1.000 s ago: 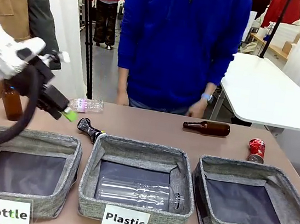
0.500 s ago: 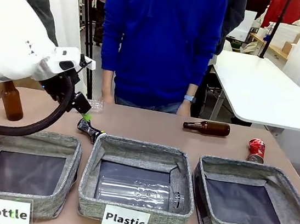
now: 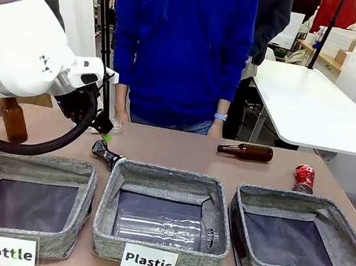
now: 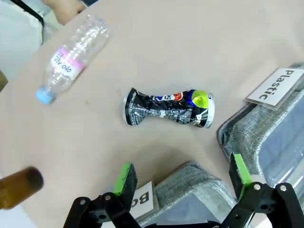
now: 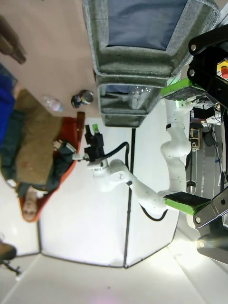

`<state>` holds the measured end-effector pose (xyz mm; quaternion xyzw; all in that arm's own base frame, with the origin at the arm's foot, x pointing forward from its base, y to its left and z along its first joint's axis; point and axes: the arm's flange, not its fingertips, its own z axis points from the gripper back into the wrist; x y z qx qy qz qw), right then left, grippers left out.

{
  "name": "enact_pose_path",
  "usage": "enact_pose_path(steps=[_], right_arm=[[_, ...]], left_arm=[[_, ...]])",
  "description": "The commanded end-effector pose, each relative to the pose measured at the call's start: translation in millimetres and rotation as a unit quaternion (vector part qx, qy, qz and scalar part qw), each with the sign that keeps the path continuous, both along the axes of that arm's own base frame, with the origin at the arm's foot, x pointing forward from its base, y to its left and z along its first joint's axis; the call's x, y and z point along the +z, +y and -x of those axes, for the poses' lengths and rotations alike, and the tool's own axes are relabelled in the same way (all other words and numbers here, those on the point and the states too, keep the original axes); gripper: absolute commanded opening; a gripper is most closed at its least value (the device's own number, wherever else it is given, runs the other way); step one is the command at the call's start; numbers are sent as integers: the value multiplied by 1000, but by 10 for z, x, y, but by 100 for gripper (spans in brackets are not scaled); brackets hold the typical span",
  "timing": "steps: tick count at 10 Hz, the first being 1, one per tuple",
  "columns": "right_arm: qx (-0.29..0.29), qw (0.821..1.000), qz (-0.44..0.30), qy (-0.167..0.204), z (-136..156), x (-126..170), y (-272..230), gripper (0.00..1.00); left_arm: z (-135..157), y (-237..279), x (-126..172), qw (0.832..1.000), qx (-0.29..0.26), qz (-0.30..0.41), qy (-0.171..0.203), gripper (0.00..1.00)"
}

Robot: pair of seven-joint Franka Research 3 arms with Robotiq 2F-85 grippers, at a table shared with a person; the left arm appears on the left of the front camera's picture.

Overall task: Sort the can waste into the basket.
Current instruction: Pick up the can waste from the table and place it in the right Fabric basket.

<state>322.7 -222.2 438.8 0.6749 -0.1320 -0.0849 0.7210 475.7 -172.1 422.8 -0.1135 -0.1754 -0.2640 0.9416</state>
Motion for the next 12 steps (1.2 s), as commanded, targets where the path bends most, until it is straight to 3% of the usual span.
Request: enact_pose_path(steps=[1, 2, 3, 4, 5, 6, 8, 10, 11, 12], right_arm=[[7, 1000, 4, -9, 17, 22, -13, 100], [7, 1000, 4, -9, 17, 22, -13, 100], [7, 1000, 4, -9, 17, 22, -13, 100], [7, 1000, 4, -9, 17, 22, -13, 100], [7, 1000, 4, -9, 17, 22, -13, 100], [7, 1000, 4, -9, 17, 22, -13, 100], [7, 1000, 4, -9, 17, 22, -13, 100], [7, 1000, 4, -9, 17, 22, -13, 100], [7, 1000, 4, -9, 17, 22, -13, 100], [7, 1000, 4, -9, 17, 22, -13, 100]], left_arm=[[-35, 52, -13, 996, -86, -20, -14, 100], [-158, -104, 30, 970, -227, -69, -53, 100], [-341, -274, 71, 917, -369, -120, -92, 100], [-450, -354, 68, 861, -487, -105, -107, 100], [-482, -356, 37, 800, -586, -86, -98, 100], [-494, -322, -2, 759, -638, -88, -93, 100], [-417, -228, -62, 648, -742, -137, -102, 100], [-333, -211, -130, 551, -814, -153, -104, 100], [-330, -264, -144, 580, -793, -136, -126, 100], [-380, -288, -164, 710, -689, -125, -69, 100]])
